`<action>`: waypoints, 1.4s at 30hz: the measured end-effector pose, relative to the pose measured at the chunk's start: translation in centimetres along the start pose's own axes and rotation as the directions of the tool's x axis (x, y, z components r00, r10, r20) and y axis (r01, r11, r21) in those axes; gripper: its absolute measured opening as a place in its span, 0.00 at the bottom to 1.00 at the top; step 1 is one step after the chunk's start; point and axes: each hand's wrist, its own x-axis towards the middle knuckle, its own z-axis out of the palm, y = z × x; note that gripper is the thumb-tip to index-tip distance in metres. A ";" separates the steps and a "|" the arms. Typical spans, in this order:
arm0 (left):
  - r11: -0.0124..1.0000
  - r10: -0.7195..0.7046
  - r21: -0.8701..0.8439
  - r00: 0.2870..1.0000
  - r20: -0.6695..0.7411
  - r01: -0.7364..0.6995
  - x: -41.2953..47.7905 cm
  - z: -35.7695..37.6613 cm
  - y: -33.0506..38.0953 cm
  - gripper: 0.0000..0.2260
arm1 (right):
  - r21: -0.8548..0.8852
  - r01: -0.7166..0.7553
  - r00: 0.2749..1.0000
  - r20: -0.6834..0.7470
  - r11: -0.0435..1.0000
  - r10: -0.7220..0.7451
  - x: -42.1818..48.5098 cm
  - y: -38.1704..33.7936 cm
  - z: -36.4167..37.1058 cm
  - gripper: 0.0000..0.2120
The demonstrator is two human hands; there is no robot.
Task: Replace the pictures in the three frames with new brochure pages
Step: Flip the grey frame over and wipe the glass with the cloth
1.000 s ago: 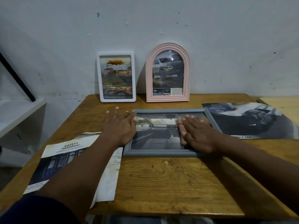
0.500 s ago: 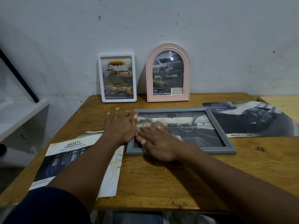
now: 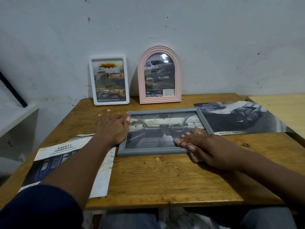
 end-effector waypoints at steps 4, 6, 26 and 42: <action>0.999 0.010 0.051 1.000 0.020 -0.011 0.2 -0.3 -0.1 0.28 | 0.017 0.005 0.971 -0.239 1.000 -0.001 -1.8 -0.6 0.0 0.18; 0.997 0.016 0.075 0.999 0.039 -0.019 0.4 -0.7 0.1 0.29 | 0.292 -0.042 0.937 -0.320 0.955 0.139 -1.6 -0.2 -0.9 0.12; 0.935 0.317 -0.192 0.946 0.074 -0.299 -2.6 1.1 8.4 0.35 | -0.050 -0.426 0.903 0.030 0.903 0.428 4.8 3.8 0.3 0.30; 0.908 0.284 -0.328 0.959 0.021 -0.261 -2.1 1.3 8.3 0.25 | 0.004 -0.147 0.988 -0.047 0.989 0.147 1.1 -9.2 2.8 0.36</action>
